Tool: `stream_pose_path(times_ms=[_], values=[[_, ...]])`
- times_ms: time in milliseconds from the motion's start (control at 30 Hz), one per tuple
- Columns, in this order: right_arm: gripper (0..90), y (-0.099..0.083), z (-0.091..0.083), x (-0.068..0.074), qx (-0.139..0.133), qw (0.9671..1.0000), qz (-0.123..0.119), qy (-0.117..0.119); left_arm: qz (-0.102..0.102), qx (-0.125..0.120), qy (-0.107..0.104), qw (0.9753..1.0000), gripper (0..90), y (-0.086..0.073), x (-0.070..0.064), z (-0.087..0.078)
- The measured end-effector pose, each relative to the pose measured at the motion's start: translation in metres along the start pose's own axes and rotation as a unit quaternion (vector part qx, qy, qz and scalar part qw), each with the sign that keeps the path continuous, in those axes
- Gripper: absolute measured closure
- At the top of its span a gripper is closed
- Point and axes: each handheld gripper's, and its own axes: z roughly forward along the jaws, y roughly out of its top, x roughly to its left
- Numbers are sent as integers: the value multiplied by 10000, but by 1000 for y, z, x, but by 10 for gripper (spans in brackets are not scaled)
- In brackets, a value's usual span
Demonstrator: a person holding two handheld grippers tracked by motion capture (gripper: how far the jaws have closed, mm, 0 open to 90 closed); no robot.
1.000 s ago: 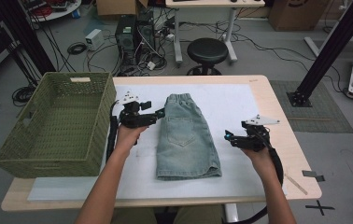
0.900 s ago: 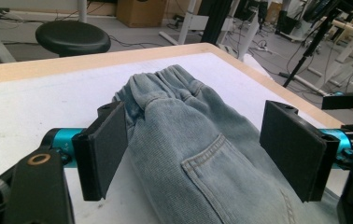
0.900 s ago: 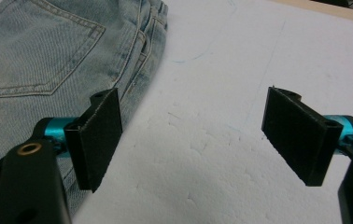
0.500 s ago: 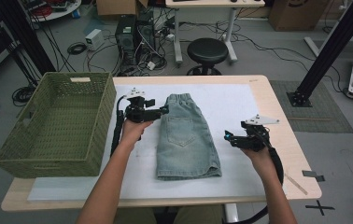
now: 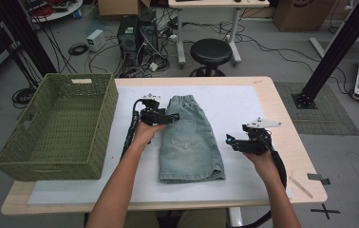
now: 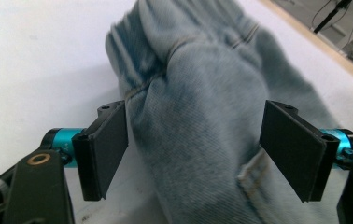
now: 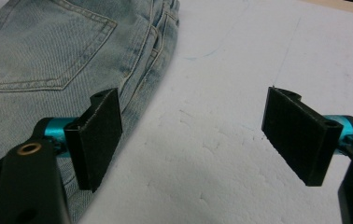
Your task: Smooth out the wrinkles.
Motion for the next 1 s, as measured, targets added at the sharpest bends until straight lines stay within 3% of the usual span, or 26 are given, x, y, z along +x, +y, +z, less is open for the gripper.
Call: stream_pose_path(times_ms=[233,333,467,567,700,867,1000], values=[[209,0,3,2,52,9999,-46,85,-147,274,-111,9995,260,-7,8,14],[209,0,5,4,87,9999,-44,111,-99,294,-159,9994,396,-9,7,16],[209,2,8,7,122,9998,-74,164,-112,121,-304,9994,723,-8,5,13],[209,4,12,10,171,9996,-67,197,27,35,-297,9996,778,-8,1,11],[214,8,16,19,182,9992,-80,352,-69,-206,-454,9987,793,-12,3,8],[443,14,26,31,242,9959,-128,864,41,-546,-674,9962,797,-14,0,1],[656,17,41,43,446,9913,-251,1209,187,-729,-820,9938,797,-12,-5,-5]])
